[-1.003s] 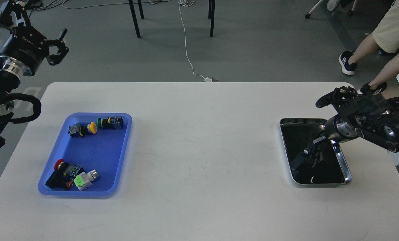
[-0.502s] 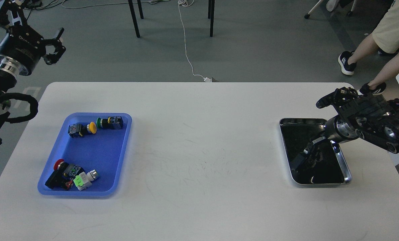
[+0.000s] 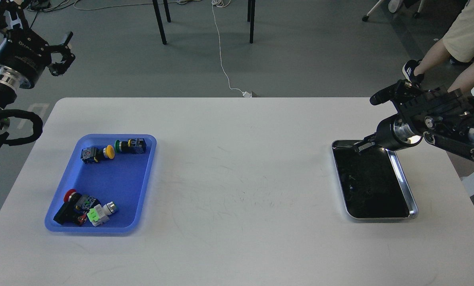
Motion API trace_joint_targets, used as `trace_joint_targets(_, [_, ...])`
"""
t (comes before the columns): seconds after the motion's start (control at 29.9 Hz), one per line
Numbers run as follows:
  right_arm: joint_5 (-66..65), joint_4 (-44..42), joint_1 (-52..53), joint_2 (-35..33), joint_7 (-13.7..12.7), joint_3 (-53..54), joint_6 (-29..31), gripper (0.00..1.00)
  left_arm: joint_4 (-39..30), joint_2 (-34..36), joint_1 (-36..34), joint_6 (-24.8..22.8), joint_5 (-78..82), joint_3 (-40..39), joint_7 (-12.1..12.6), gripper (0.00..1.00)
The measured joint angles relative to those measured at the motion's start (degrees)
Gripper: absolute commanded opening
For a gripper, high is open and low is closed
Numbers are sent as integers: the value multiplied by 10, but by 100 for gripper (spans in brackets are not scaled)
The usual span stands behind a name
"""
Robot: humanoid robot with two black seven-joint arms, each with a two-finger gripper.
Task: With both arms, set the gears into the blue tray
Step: 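Carry the black ring to the table center and open the right gripper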
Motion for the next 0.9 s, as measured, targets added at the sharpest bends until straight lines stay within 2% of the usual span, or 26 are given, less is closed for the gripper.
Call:
trace_joint_targets(0.13, [64,48,16,18,-4,18,0,12,0,1,0,0,0,1,0,98])
trace_joint_targets(0.3, [131,60,25,103,-7,22,-14,12,0,1,0,0,1,3,2,98])
trace_joint_targets(0.64, [140,-26,-60,281,-3,48,-80,13,0,1,-1,0,4,4,5,98])
trace_joint_targets(0.9, [139,-89,-117,306,-1,64,-85,14,0,2,2,0,5,5,5,99])
